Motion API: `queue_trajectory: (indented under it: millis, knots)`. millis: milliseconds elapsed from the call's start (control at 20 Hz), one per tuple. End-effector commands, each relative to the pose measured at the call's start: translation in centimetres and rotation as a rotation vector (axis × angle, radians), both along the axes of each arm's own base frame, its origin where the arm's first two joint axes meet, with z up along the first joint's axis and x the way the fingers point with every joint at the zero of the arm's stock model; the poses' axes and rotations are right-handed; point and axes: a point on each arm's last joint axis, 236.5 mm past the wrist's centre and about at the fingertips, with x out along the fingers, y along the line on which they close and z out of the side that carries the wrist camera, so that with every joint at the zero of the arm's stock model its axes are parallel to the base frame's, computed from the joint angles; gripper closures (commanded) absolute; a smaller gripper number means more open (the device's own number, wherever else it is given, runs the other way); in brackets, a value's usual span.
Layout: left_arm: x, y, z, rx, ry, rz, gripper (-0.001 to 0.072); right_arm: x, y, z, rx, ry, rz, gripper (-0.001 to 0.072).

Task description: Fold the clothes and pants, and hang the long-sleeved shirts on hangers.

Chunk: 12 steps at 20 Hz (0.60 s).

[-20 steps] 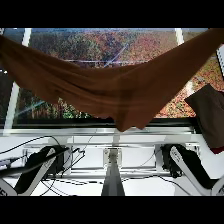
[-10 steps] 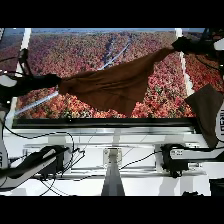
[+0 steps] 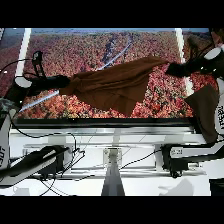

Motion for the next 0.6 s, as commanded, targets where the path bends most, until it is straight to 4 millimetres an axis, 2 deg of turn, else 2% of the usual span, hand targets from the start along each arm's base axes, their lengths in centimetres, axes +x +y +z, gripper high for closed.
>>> queue_trajectory:
  millis: [0,100,200,250,300,400,550]
  knots:
    - [0.0,-0.3,-0.1,0.001,0.000,-0.006,0.0688,-7.2,5.3,-3.2,0.243,0.230,0.012,0.0393]
    - [-0.1,-0.3,-0.1,0.000,0.001,-0.006,0.0688,-8.1,7.8,-4.1,0.370,0.232,-0.040,0.0371]
    - [-0.1,-0.3,-0.1,0.000,0.001,-0.006,0.0688,-8.9,9.3,-5.4,0.417,0.238,-0.090,0.0361]
    - [-0.1,-0.3,-0.1,0.001,0.000,-0.007,0.0688,-9.7,9.8,-6.4,0.402,0.252,-0.097,0.0294]
    - [0.0,-0.2,-0.1,0.001,0.000,-0.006,0.0688,-10.4,10.4,-7.3,0.382,0.263,-0.095,0.0187]
    - [0.0,-0.2,-0.1,0.001,0.000,-0.006,0.0688,-10.7,11.7,-8.5,0.341,0.253,-0.078,0.0185]
    - [0.0,-0.2,-0.1,0.001,0.000,-0.006,0.0688,-8.6,13.3,-8.7,0.311,0.175,-0.087,0.0213]
